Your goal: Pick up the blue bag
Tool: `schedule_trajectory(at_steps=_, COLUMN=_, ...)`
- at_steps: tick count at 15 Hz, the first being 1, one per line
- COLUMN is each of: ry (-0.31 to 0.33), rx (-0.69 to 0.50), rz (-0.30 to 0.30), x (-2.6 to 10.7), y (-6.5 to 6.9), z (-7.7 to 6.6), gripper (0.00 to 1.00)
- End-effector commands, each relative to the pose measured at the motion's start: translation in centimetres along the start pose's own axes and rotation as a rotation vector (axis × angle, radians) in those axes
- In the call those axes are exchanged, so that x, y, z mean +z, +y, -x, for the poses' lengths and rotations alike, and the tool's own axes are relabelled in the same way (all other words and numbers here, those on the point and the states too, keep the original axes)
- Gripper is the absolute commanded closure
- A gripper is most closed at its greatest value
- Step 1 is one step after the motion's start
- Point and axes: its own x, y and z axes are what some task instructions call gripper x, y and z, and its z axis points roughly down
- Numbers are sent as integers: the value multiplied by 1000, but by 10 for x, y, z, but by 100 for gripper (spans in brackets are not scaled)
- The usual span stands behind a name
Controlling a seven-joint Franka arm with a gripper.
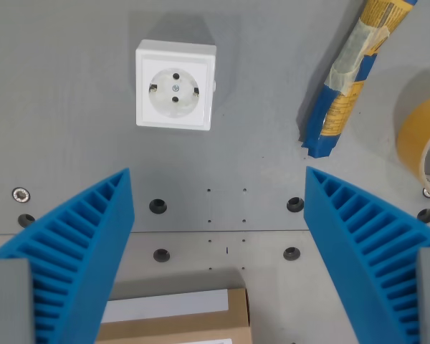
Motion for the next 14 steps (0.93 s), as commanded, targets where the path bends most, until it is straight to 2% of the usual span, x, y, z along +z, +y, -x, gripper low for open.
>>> schedule_trajectory(at_steps=1, ry=6, rx=0, rz=0, x=-3, y=0, z=0, gripper=0)
schedule_trajectory(at_steps=6, ry=16, rx=49, rz=-2, x=3, y=5, z=0, gripper=0)
schedule_trajectory(at_steps=14, ry=108, rx=228, rz=-11, x=42, y=40, z=0, gripper=0)
